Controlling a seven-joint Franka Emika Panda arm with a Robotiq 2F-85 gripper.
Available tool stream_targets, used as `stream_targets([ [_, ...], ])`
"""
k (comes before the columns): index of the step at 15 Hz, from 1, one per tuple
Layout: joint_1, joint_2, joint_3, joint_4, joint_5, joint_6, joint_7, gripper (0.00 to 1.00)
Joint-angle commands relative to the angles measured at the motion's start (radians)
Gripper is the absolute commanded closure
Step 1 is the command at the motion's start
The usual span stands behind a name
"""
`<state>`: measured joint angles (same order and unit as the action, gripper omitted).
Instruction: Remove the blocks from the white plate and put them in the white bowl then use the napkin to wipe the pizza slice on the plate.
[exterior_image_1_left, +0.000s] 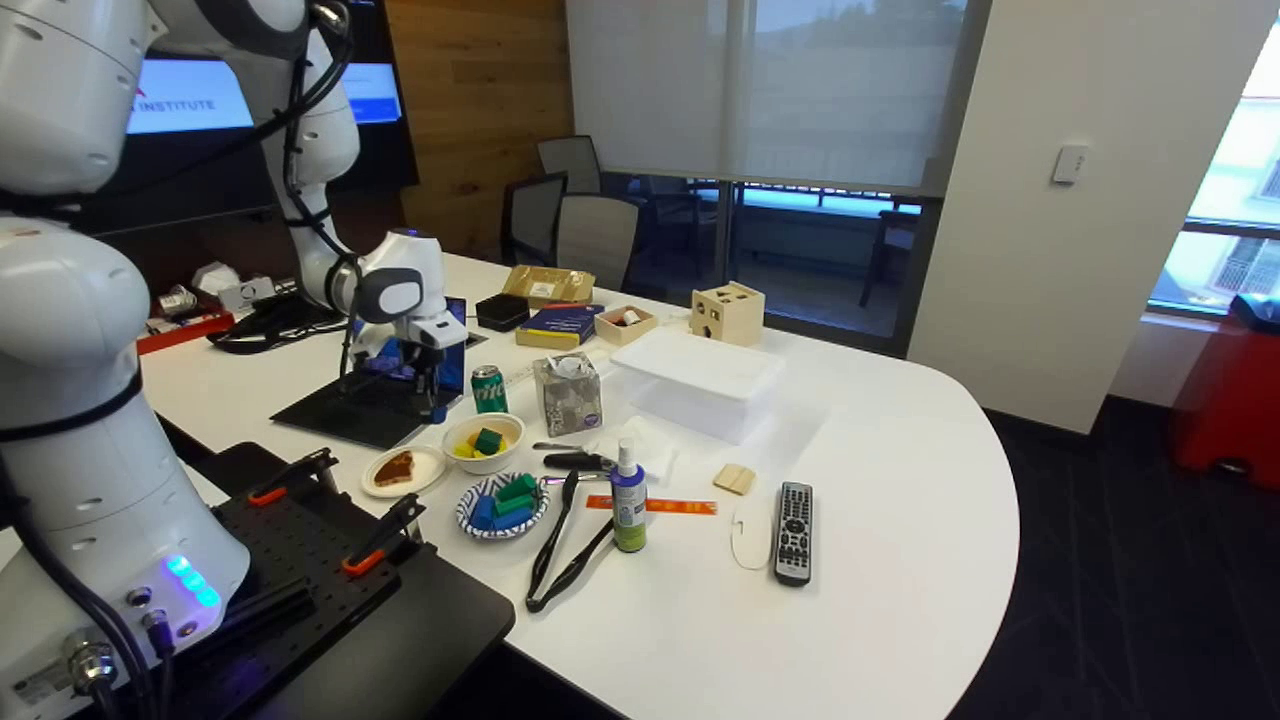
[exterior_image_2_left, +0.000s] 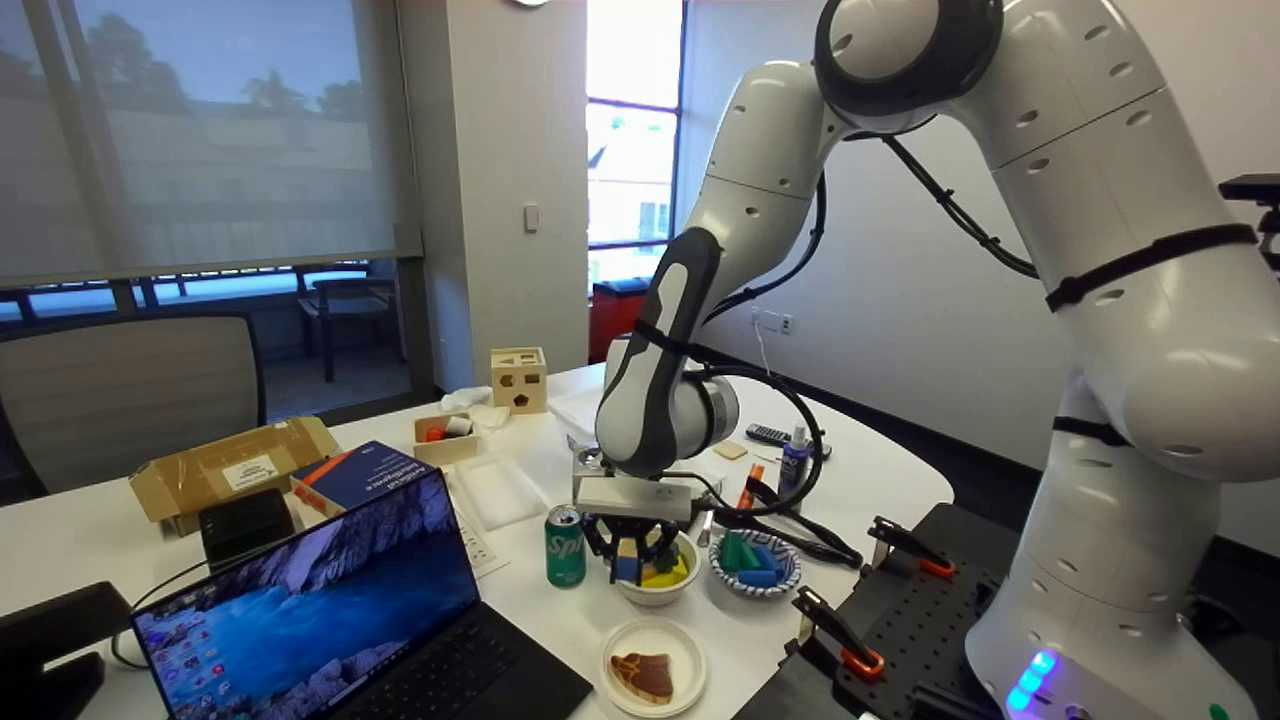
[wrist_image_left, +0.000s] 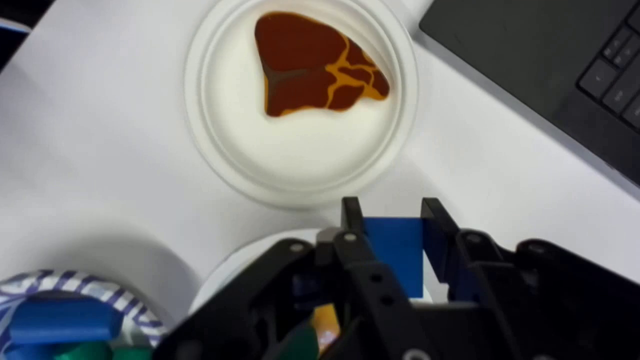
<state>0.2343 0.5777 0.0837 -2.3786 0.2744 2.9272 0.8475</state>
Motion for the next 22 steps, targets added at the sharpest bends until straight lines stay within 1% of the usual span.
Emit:
stream_targets([
  [1,0.027,-0.018,-0.07,0.006,-0.001,0.017,-0.002,0.92],
  [4,0.015,0.019,-0.091,0.031,0.007,0.023,-0.003,0.92],
  [5,0.005,0.033,-0.087,0.039,0.011,0.033,-0.01,0.92],
  [8,0.004,0.081,-0.091,0.075,0.018,0.045,-0.005,0.92],
  [10,-0.013,0.098,-0.074,0.089,0.032,0.051,-0.011,0.42],
  [11,-0.019,0.104,-0.069,0.092,0.039,0.061,-0.013,0.41],
  [12,-0.02,0.105,-0.069,0.091,0.045,0.068,-0.012,0.36],
  [16,-0.026,0.083,-0.071,0.073,0.071,0.095,-0.005,0.06],
  [17,-0.008,0.078,-0.089,0.066,0.074,0.109,0.006,0.0],
  [19,0.019,0.066,-0.12,0.053,0.076,0.125,0.022,0.0],
  [22,0.086,0.045,-0.215,0.028,0.072,0.162,0.068,0.0],
])
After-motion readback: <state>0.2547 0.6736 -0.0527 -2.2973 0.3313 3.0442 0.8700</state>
